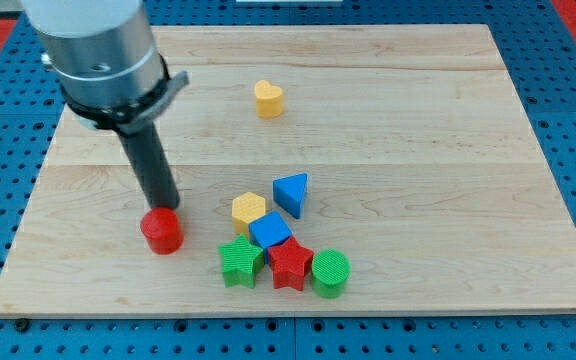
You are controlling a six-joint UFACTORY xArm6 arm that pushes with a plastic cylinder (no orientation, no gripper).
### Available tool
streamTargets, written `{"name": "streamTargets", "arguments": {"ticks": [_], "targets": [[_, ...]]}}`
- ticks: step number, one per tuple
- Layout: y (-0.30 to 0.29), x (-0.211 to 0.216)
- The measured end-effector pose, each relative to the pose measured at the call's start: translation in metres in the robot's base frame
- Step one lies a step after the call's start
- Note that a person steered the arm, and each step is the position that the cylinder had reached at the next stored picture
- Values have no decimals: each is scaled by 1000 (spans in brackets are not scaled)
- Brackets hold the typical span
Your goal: Slightly move the yellow heart diagonal to the top right of the blue triangle
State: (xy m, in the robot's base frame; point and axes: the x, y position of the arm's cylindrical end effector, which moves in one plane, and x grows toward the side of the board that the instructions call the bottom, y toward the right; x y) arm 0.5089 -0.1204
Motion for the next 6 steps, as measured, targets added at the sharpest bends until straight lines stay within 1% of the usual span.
{"name": "streamTargets", "arguments": {"ticks": [1, 2, 3, 4, 5, 6], "targets": [[-28, -29], [25, -63], [80, -112], [22, -111], [111, -158], [224, -192]]}}
